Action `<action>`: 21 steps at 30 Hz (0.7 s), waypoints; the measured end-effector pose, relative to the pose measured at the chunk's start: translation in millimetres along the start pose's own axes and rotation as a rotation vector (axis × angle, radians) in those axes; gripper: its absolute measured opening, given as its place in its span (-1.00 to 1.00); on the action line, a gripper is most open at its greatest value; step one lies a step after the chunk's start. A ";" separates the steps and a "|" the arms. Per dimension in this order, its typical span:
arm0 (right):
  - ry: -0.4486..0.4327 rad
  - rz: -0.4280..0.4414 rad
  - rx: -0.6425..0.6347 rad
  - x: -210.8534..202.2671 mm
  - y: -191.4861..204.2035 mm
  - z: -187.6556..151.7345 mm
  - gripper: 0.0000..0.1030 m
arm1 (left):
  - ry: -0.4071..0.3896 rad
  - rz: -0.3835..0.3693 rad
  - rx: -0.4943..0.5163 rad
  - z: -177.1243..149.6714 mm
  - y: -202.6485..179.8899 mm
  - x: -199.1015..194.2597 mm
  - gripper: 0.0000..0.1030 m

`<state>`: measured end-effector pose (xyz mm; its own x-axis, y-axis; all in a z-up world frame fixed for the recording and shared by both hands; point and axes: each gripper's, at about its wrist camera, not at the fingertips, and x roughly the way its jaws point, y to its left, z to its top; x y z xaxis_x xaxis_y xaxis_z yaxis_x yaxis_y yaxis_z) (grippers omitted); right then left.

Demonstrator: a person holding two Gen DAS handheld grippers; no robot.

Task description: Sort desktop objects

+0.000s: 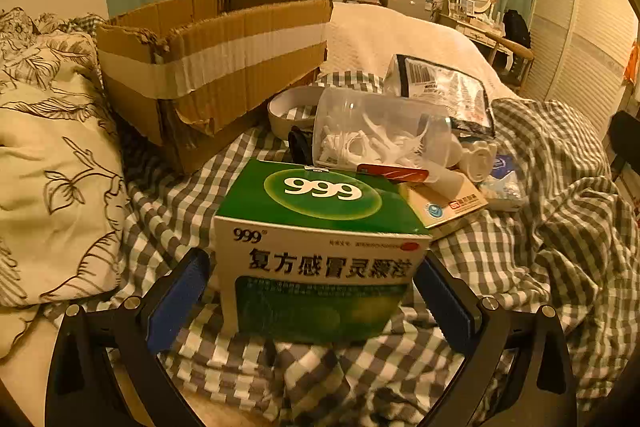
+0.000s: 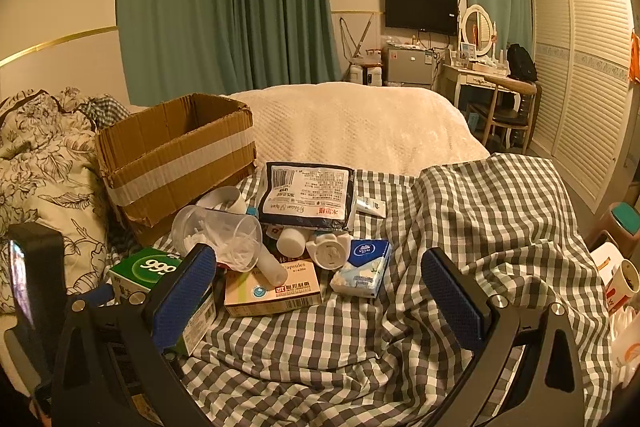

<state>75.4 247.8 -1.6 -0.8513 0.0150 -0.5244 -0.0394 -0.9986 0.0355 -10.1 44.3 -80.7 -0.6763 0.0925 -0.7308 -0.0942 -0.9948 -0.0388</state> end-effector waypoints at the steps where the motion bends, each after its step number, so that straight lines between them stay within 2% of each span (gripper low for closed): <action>1: 0.003 0.001 0.000 1.1 0.1 -0.3 0.99 | 0.007 -0.003 -0.004 0.3 0.6 3.6 1.00; 6: 0.020 0.002 0.003 6.6 -0.6 -2.7 0.99 | 0.035 -0.036 -0.038 -1.3 6.3 20.1 1.00; 8: 0.028 0.005 0.003 9.0 -0.9 -4.0 0.99 | 0.030 -0.047 -0.043 -3.0 8.4 20.9 0.94; 21: 0.040 0.030 -0.005 5.8 12.2 -6.5 0.99 | -0.058 -0.027 -0.059 0.2 17.1 -12.9 0.91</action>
<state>73.4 235.3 -9.8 -0.8304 -0.0167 -0.5569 -0.0115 -0.9988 0.0472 -3.2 26.1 -71.8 -0.7151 0.1205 -0.6886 -0.0714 -0.9925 -0.0995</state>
